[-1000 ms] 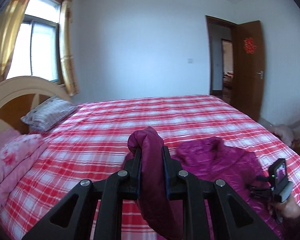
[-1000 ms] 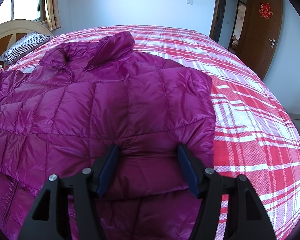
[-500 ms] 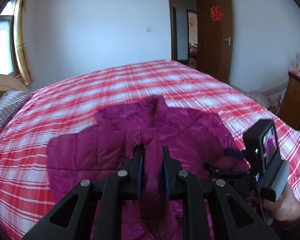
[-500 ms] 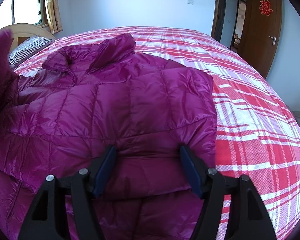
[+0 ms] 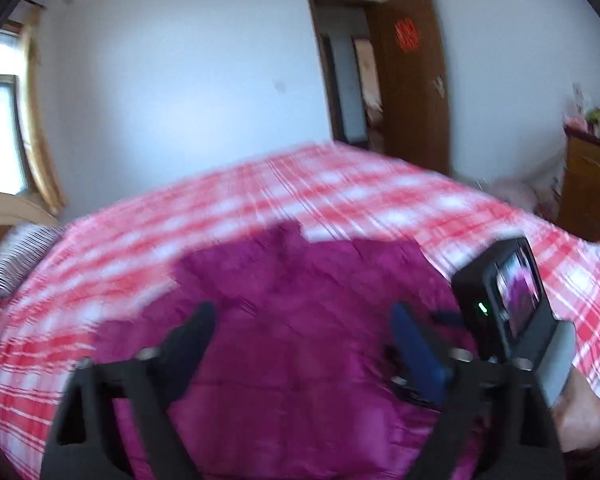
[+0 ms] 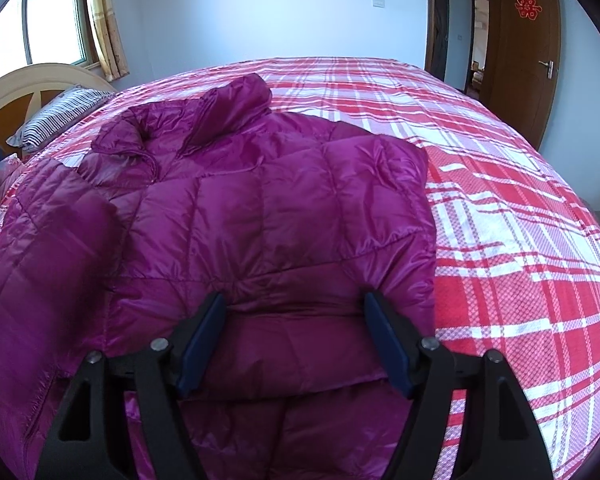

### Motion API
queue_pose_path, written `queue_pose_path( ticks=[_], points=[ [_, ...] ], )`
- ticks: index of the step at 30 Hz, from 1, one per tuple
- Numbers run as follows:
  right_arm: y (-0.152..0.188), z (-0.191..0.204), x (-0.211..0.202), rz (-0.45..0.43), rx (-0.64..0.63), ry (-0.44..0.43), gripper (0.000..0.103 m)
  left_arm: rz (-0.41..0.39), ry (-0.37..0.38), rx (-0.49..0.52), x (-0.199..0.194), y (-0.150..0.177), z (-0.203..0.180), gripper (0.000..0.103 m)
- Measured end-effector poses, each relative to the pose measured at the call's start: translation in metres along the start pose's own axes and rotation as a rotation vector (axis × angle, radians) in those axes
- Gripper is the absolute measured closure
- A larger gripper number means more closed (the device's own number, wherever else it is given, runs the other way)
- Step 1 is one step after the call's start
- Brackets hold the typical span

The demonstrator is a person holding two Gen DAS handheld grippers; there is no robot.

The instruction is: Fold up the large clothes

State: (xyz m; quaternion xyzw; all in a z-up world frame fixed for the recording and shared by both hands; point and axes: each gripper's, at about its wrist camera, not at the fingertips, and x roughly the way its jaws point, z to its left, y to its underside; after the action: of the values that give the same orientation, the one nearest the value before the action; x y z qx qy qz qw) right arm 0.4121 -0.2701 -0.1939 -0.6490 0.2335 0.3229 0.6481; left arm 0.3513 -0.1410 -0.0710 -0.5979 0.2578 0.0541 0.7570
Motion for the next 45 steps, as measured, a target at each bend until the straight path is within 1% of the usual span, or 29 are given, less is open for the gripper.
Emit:
queue_pose_path(
  ticks=[1,3,4,5,6,7,8,9,10,11,13,14,16,18,19,20,21,23,24,26,27,28,30,31,34,35,39,42,45],
  points=[
    [0.0,0.0,-0.001,0.0,-0.001,0.001,0.028,-0.011,-0.023,-0.005,-0.004,0.0,0.012,0.011],
    [0.001,0.0,-0.001,-0.001,-0.001,0.0,0.028,0.021,-0.083,-0.018,0.002,0.007,0.035,0.011],
    [0.001,0.0,-0.001,-0.001,-0.002,0.001,0.028,0.048,-0.132,-0.022,0.008,0.014,0.047,0.011],
    [0.001,0.0,-0.001,-0.001,-0.002,0.001,0.028,0.079,-0.18,-0.021,0.016,0.022,0.058,0.011],
    [0.001,0.0,-0.001,0.0,-0.003,0.001,0.028,0.134,-0.233,-0.014,0.028,0.035,0.069,0.011],
    [0.001,0.0,-0.002,0.0,-0.004,-0.001,0.028,0.191,-0.268,-0.009,0.04,0.048,0.076,0.011],
    [0.001,-0.001,-0.003,-0.001,-0.002,-0.005,0.027,0.234,-0.282,-0.009,0.049,0.057,0.08,0.011],
    [0.0,-0.002,-0.005,-0.007,0.005,-0.016,0.026,0.288,-0.289,-0.013,0.06,0.067,0.083,0.011],
    [-0.002,-0.004,-0.008,-0.008,0.016,-0.026,0.026,0.32,-0.283,-0.027,0.068,0.078,0.084,0.011],
    [-0.004,-0.006,-0.014,-0.007,0.036,-0.02,0.026,0.32,-0.27,-0.042,0.071,0.083,0.084,0.011],
    [-0.012,-0.006,-0.036,-0.04,0.093,0.004,0.025,0.298,-0.241,-0.06,0.071,0.089,0.079,0.011],
    [-0.017,-0.001,-0.052,-0.071,0.119,-0.01,0.024,0.294,-0.23,-0.058,0.072,0.089,0.076,0.011],
    [-0.027,0.019,-0.076,-0.116,0.121,-0.092,0.024,0.275,-0.216,-0.054,0.07,0.085,0.072,0.011],
    [-0.034,0.049,-0.088,-0.126,0.09,-0.187,0.027,0.243,-0.215,-0.07,0.064,0.08,0.077,0.011],
    [-0.035,0.063,-0.089,-0.123,0.076,-0.217,0.033,0.215,-0.231,-0.084,0.057,0.076,0.084,0.011],
    [-0.035,0.075,-0.086,-0.12,0.067,-0.24,0.038,0.186,-0.26,-0.095,0.05,0.072,0.094,0.011],
    [-0.034,0.083,-0.08,-0.115,0.064,-0.254,0.039,0.17,-0.28,-0.103,0.046,0.069,0.103,0.011],
    [-0.028,0.099,-0.06,-0.086,0.047,-0.293,0.047,0.142,-0.323,-0.139,0.041,0.062,0.124,0.011],
    [-0.025,0.104,-0.051,-0.07,0.038,-0.294,0.047,0.143,-0.33,-0.155,0.043,0.06,0.132,0.011],
    [-0.018,0.113,-0.032,-0.043,0.011,-0.262,0.047,0.179,-0.341,-0.158,0.061,0.056,0.147,0.011],
    [-0.015,0.114,-0.026,-0.035,0.001,-0.244,0.047,0.202,-0.359,-0.149,0.073,0.057,0.153,0.011],
    [-0.013,0.115,-0.022,-0.028,-0.009,-0.228,0.047,0.228,-0.394,-0.139,0.085,0.06,0.158,0.011],
    [-0.008,0.111,-0.017,-0.011,-0.017,-0.205,0.05,0.286,-0.428,-0.148,0.104,0.068,0.168,0.011],
    [-0.006,0.107,-0.016,-0.002,-0.012,-0.204,0.05,0.319,-0.423,-0.173,0.115,0.077,0.175,0.011],
    [-0.003,0.1,-0.012,0.009,0.004,-0.204,0.056,0.364,-0.385,-0.226,0.127,0.095,0.183,0.011],
    [-0.002,0.098,-0.009,0.014,0.006,-0.206,0.056,0.373,-0.373,-0.233,0.128,0.098,0.185,0.011],
    [0.0,0.098,-0.005,0.029,0.014,-0.211,0.056,0.413,-0.356,-0.245,0.137,0.105,0.187,0.01],
    [0.001,0.098,-0.003,0.035,0.01,-0.205,0.057,0.433,-0.365,-0.252,0.141,0.108,0.188,0.005],
    [0.002,0.098,-0.003,0.043,0.007,-0.2,0.058,0.446,-0.35,-0.283,0.144,0.11,0.194,0.002]
  ],
)
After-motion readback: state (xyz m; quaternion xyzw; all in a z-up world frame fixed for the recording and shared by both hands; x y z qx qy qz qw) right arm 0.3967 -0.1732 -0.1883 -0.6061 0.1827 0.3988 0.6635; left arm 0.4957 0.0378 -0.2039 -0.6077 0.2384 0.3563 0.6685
